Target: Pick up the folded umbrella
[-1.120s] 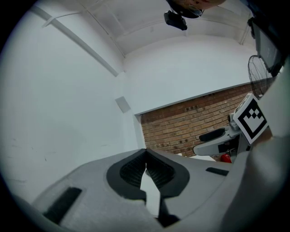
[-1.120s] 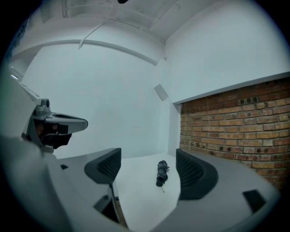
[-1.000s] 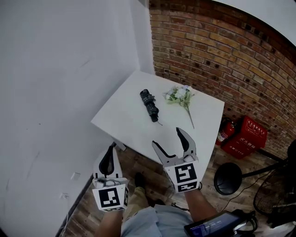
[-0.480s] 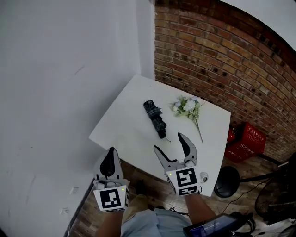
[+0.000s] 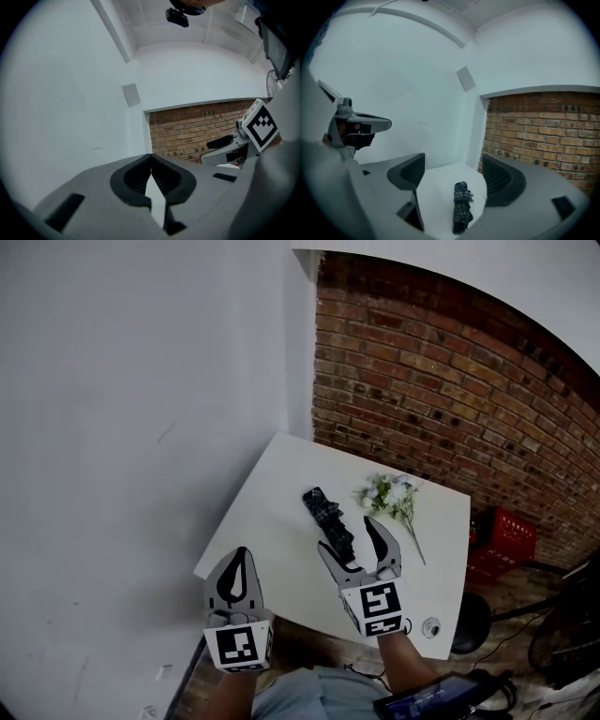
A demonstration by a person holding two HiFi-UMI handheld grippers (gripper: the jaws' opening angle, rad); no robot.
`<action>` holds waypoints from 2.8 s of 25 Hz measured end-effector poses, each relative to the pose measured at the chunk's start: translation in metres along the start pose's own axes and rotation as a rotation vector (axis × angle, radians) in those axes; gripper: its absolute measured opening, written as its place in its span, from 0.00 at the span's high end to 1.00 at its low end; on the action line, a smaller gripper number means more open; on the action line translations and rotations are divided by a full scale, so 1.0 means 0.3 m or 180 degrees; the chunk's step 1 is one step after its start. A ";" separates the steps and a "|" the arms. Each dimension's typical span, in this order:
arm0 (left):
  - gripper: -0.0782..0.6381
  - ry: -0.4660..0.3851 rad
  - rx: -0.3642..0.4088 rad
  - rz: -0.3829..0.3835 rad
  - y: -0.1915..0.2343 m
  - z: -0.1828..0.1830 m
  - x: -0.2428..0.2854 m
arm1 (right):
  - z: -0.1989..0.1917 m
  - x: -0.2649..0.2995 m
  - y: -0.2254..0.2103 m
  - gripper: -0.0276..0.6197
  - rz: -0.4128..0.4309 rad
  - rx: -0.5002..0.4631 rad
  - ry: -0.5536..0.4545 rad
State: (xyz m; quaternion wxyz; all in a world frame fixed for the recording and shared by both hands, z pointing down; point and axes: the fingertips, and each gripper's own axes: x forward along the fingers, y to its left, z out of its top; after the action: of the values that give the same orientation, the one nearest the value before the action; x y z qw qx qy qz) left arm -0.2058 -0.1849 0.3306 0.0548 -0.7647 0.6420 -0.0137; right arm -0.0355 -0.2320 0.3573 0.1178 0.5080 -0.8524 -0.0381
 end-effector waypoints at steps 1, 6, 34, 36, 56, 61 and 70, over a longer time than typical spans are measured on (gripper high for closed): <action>0.88 -0.0006 -0.0012 -0.0032 0.006 0.010 0.014 | 0.014 0.014 0.001 0.36 -0.0023 -0.0012 -0.0008; 0.88 -0.0165 0.0070 -0.0137 0.046 0.055 0.066 | 0.103 0.053 -0.001 0.36 -0.0126 -0.0072 -0.0111; 0.88 0.0059 0.0045 -0.0125 0.078 -0.039 0.287 | -0.047 0.276 -0.117 0.36 -0.0084 0.0013 0.0280; 0.88 0.0105 0.0046 -0.0106 0.091 -0.060 0.298 | -0.085 0.300 -0.117 0.35 -0.0062 0.0030 0.0362; 0.88 0.0594 0.0025 -0.0101 0.128 -0.286 0.368 | -0.493 0.446 -0.089 0.34 0.0087 0.0264 0.1152; 0.88 0.0689 0.0021 -0.0124 0.118 -0.332 0.388 | -0.580 0.463 -0.092 0.33 0.0130 0.0318 0.1332; 0.88 0.0869 -0.0024 -0.0160 0.074 -0.414 0.434 | -0.758 0.468 -0.087 0.31 0.0273 0.0431 0.1735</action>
State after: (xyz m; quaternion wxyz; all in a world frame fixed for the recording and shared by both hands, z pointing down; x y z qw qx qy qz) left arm -0.2161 -0.3247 0.4453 -0.0362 -0.7717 0.6241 -0.1166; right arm -0.0226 -0.3550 0.5957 0.3099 0.4696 -0.8106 0.1620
